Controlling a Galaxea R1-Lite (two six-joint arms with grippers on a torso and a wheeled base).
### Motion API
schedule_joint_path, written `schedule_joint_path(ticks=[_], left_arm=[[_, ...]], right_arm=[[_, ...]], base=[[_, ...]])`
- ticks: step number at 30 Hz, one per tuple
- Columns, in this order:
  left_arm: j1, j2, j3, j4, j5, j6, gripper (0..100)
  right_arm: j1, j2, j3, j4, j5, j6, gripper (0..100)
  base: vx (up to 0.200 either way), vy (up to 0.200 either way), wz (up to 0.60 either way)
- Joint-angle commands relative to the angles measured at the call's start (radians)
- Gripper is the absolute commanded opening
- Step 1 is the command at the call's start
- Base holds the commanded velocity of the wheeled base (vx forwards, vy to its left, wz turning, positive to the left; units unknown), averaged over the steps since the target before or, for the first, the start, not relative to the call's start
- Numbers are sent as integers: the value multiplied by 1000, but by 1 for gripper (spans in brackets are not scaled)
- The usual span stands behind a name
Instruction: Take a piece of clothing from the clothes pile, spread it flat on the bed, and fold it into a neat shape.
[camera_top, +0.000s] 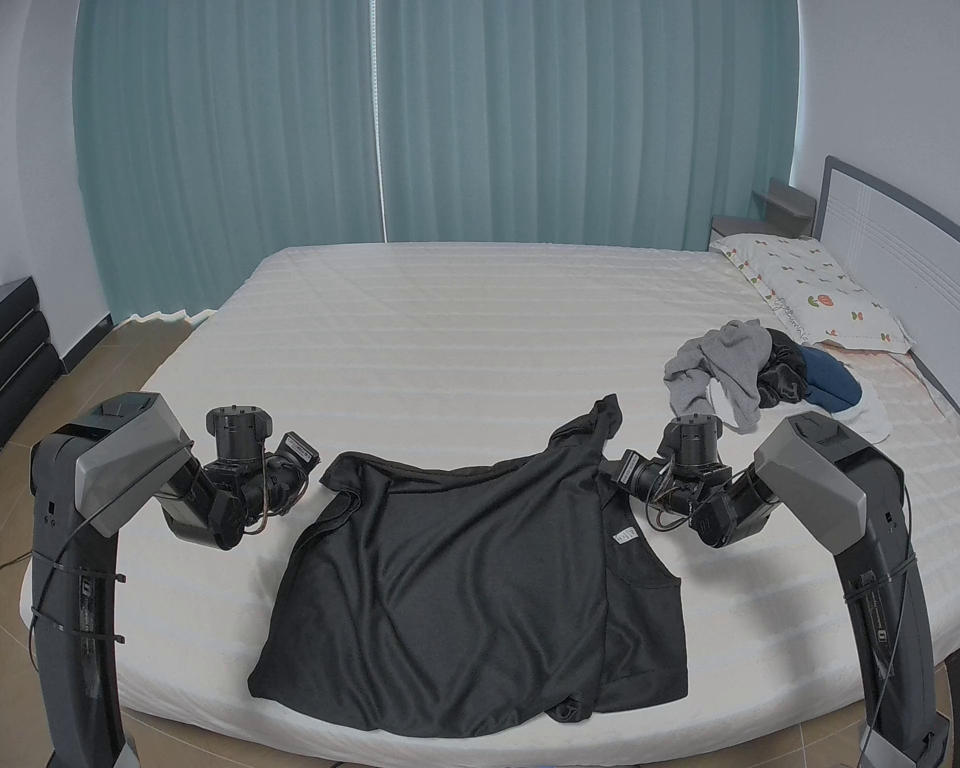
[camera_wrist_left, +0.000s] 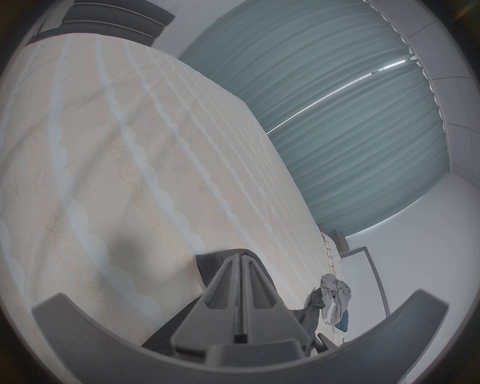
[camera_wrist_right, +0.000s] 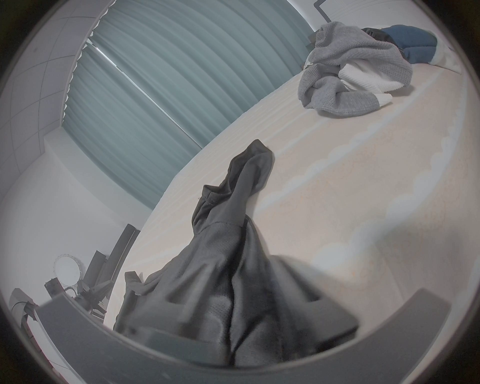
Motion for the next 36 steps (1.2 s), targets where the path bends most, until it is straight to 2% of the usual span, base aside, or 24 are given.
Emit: schedule_joint_path(ticks=[1, 9, 16, 25, 35, 36], left_arm=[[-2, 9, -2, 0, 0, 2, 0], [-22, 31, -7, -1, 14, 65, 0], [-43, 57, -39, 0, 20, 69, 0], [-32, 71, -63, 6, 120, 68, 0], [-25, 66, -59, 2, 118, 68, 0], [-25, 66, -59, 0, 111, 68, 100]], right_arm=[[0, 7, -2, -1, -1, -3, 0], [-39, -40, -16, -18, -28, -1, 0], [-68, -68, -14, -16, -70, -3, 0], [-111, -70, -17, -19, -87, -6, 0], [-177, -68, -19, -22, -101, -29, 0], [-180, -67, -20, -22, -101, -29, 0]], base=[[0, 0, 0], [0, 0, 0], [0, 0, 0], [0, 0, 0], [0, 0, 0], [0, 0, 0]])
